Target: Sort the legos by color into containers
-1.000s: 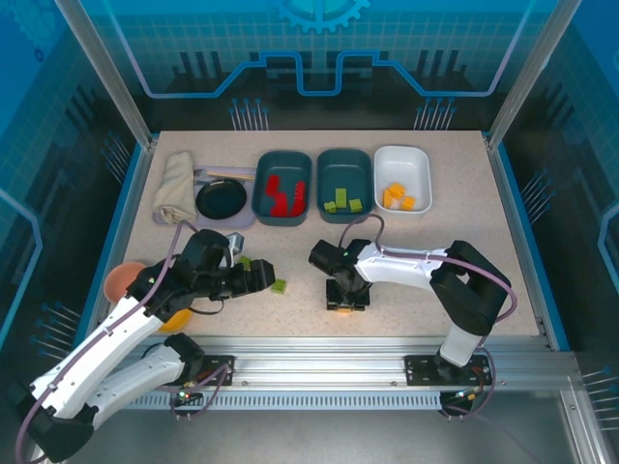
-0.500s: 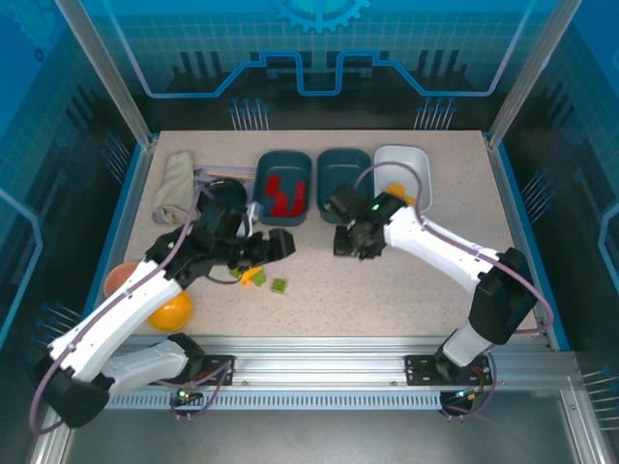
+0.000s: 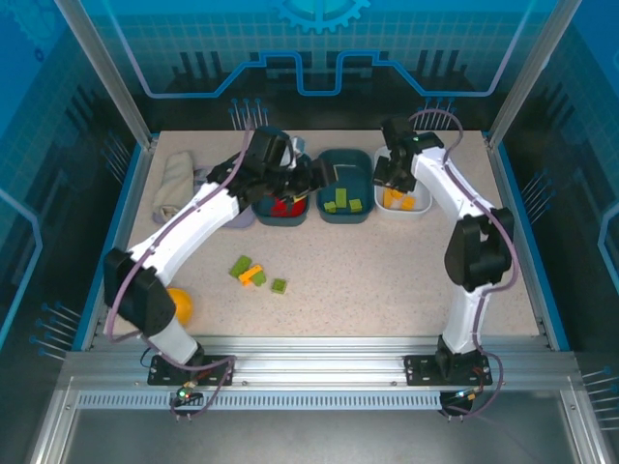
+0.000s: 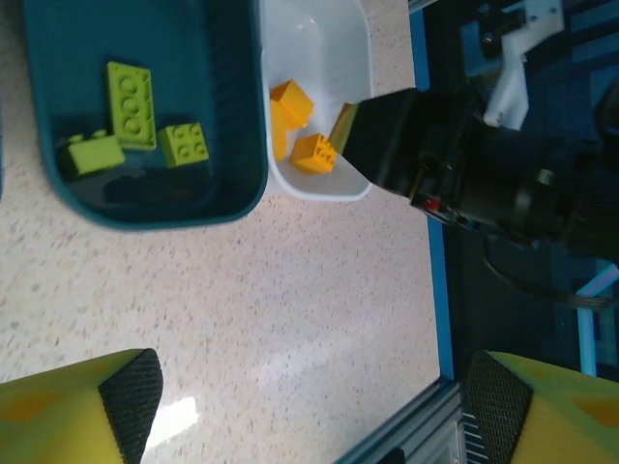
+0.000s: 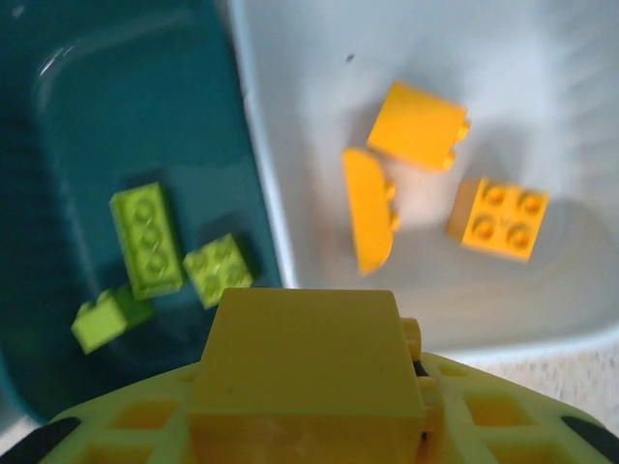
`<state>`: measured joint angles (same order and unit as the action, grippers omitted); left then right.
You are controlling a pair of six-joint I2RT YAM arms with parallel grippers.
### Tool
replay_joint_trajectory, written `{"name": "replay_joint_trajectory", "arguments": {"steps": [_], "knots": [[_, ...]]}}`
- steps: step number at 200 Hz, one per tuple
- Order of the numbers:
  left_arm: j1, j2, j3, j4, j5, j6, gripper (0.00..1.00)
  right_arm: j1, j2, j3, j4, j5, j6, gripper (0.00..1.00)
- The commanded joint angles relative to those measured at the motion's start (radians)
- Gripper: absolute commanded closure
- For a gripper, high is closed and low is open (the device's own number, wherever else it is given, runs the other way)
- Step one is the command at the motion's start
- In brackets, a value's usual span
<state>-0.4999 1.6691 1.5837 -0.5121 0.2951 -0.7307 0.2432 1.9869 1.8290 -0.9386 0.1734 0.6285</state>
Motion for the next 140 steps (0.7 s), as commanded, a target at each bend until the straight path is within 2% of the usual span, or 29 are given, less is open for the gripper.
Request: {"name": "replay_joint_trajectory", "arguments": {"steps": [1,40,85,118,140], "knots": [[0.007,0.085,0.093,0.033,0.042,0.032,0.14,-0.062,0.112,0.111,0.028,-0.028,-0.033,0.7],[0.008,0.214,0.214,0.041,0.045,0.027,0.14,-0.127,0.332,0.36,-0.027,-0.038,-0.081,0.7],[0.008,0.281,0.252,0.041,0.041,0.01,0.14,-0.182,0.552,0.598,-0.11,-0.11,-0.095,0.68],[0.008,0.284,0.251,0.014,0.013,0.008,0.15,-0.185,0.606,0.643,-0.15,-0.135,-0.093,0.65],[0.008,0.264,0.242,-0.021,-0.028,0.007,0.16,-0.185,0.593,0.624,-0.153,-0.133,-0.091,0.55]]}}
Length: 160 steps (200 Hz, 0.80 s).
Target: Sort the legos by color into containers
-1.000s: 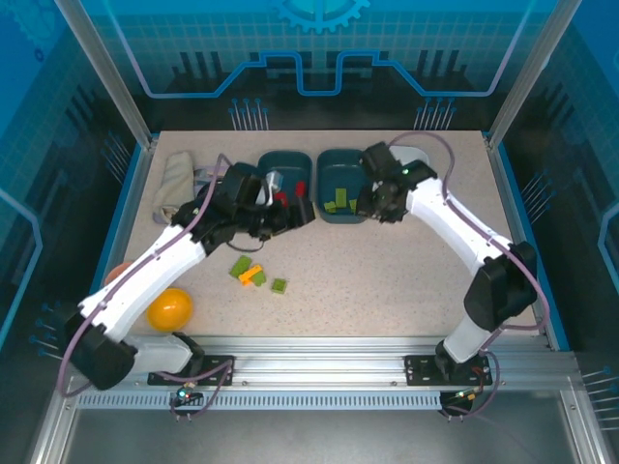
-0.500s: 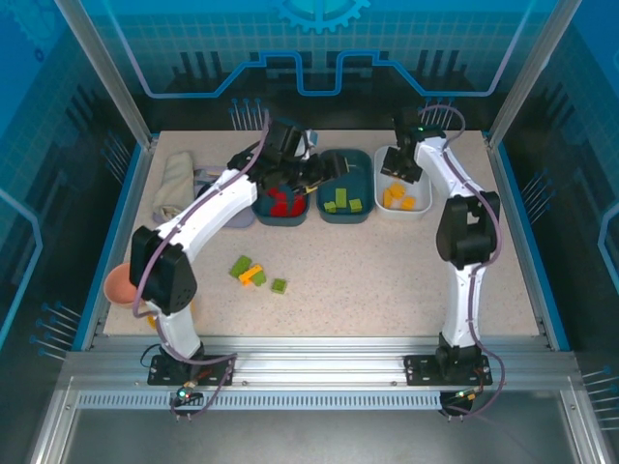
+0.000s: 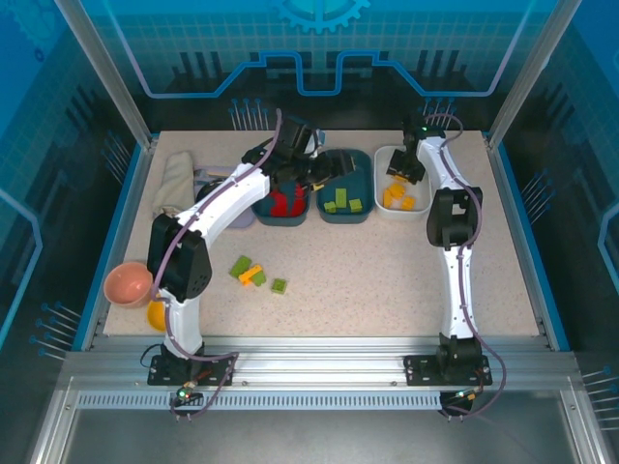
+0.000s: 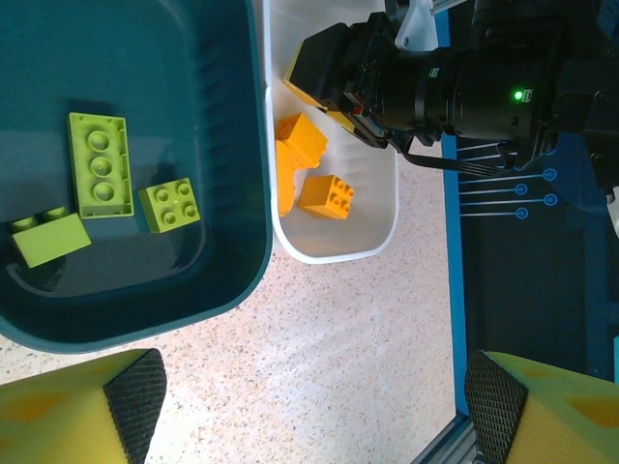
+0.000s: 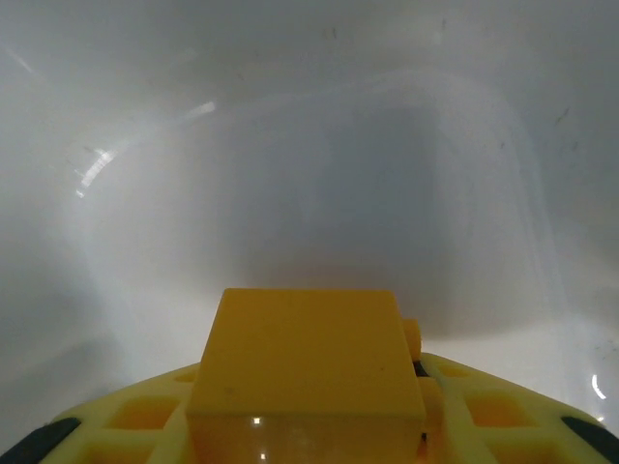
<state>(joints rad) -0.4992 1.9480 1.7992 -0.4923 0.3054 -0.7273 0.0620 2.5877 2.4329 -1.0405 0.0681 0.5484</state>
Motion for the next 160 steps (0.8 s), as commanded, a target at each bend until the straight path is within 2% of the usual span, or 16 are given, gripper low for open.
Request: {"name": "replay_joint_trajectory", "arguments": {"steps": [1,29,51,91,113,132,160], "knots": [[0.007,-0.016,0.026,-0.043,-0.039,0.003,0.16,-0.005,-0.008,0.02,-0.052,-0.027,-0.011,0.55],[0.007,-0.076,-0.017,-0.092,-0.103,-0.008,0.16,-0.002,-0.053,0.022,-0.044,-0.033,-0.026,0.39],[0.007,-0.136,-0.057,-0.134,-0.146,-0.014,0.16,0.007,-0.11,0.034,-0.042,-0.029,-0.036,0.34],[0.01,-0.262,-0.117,-0.262,-0.238,-0.026,0.16,0.039,-0.257,0.048,-0.046,-0.008,-0.031,0.34],[0.017,-0.348,-0.171,-0.318,-0.277,-0.032,0.15,0.088,-0.394,-0.001,-0.023,0.016,-0.055,0.35],[0.031,-0.432,-0.235,-0.355,-0.298,-0.051,0.15,0.148,-0.518,-0.104,0.026,0.025,-0.081,0.35],[0.05,-0.56,-0.333,-0.405,-0.332,-0.065,0.15,0.269,-0.718,-0.347,0.124,0.032,-0.12,0.36]]}}
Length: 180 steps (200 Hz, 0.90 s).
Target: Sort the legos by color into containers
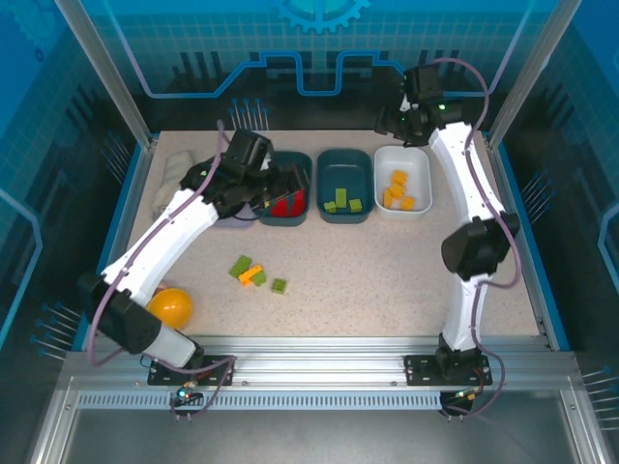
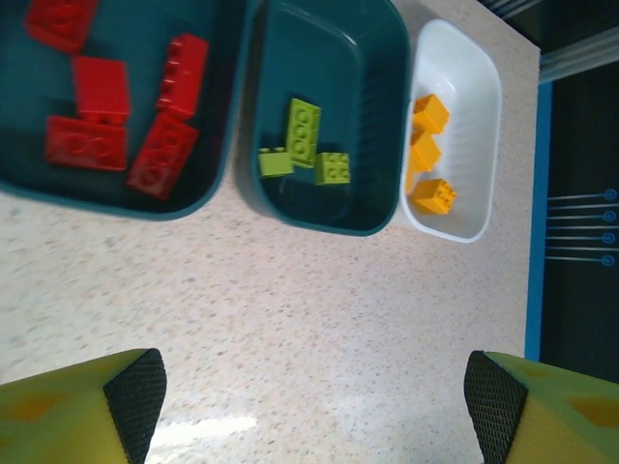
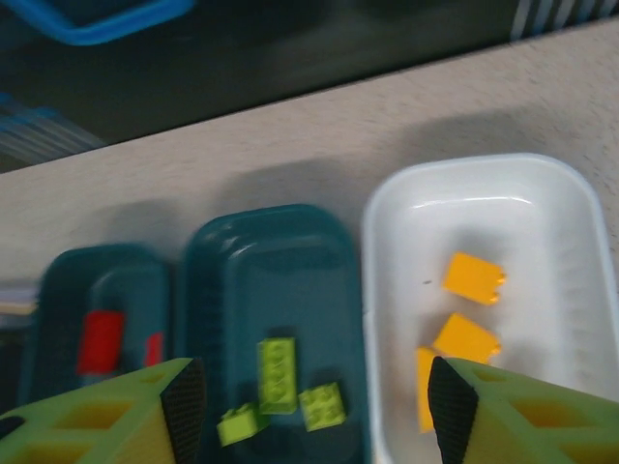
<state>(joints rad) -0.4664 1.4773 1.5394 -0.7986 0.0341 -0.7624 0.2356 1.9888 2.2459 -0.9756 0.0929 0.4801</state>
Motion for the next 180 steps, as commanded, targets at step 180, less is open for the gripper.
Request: {"name": "replay_joint_trajectory", "arguments": {"steps": [180], "knots": [[0.032,-0.748,-0.667,-0.371,-0.163,-0.31,0.18,0.828,-0.038,-0.711,0.215,-0.031,-0.394,0.19]]}}
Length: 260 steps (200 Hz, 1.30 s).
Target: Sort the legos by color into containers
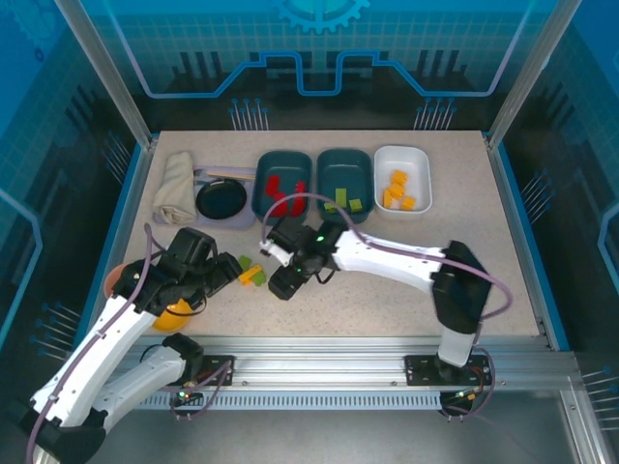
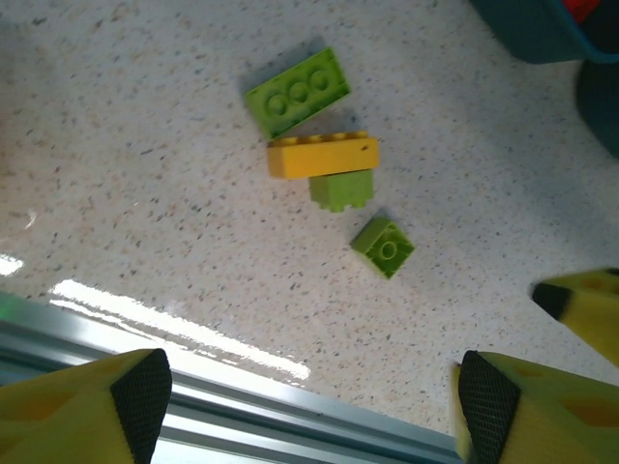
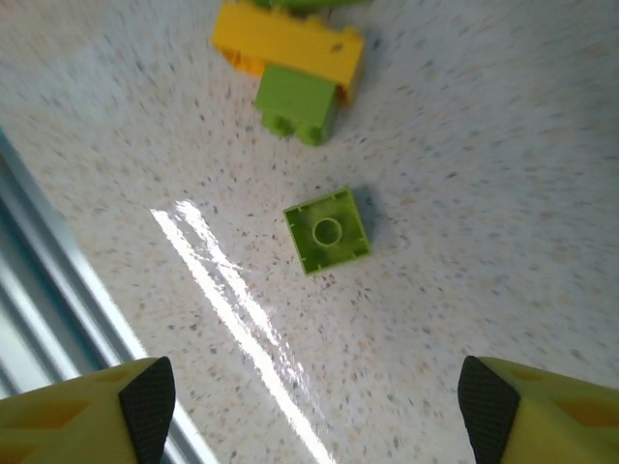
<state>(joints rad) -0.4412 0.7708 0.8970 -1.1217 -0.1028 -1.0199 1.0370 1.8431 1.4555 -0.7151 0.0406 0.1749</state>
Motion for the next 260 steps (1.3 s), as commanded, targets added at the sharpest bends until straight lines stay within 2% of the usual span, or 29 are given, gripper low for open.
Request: {"name": "replay_joint_trajectory", "arguments": {"steps": [1,35,62,146,173,199,238,260], "knots": [[0.007,-0.044,-0.025,-0.049,-0.026,-0.053,0.18,0.027,0.113,0.083,-0.047,0.022,-0.09,0.19],[0.007,-0.085,-0.034,-0.072,-0.034,-0.071,0.19,0.041,0.264,0.21,-0.11,0.084,-0.102,0.19],[0.007,-0.099,-0.031,-0.084,-0.038,-0.076,0.19,0.041,0.354,0.291,-0.156,0.121,-0.103,0.23],[0.007,-0.109,-0.035,-0.065,-0.025,-0.072,0.2,0.041,0.412,0.322,-0.184,0.143,-0.091,0.55],[0.007,-0.105,-0.046,-0.023,-0.002,-0.058,0.2,0.036,0.392,0.327,-0.182,0.156,-0.072,0.64],[0.006,-0.088,-0.061,0.079,0.065,-0.021,0.2,0.001,0.311,0.326,-0.184,0.161,-0.027,0.67],[0.004,0.036,-0.014,0.254,0.147,0.041,0.2,-0.121,0.169,0.33,-0.192,0.171,0.053,0.69],[0.004,0.14,0.039,0.346,0.182,0.078,0.19,-0.235,0.137,0.346,-0.192,0.145,0.118,0.7]]}}
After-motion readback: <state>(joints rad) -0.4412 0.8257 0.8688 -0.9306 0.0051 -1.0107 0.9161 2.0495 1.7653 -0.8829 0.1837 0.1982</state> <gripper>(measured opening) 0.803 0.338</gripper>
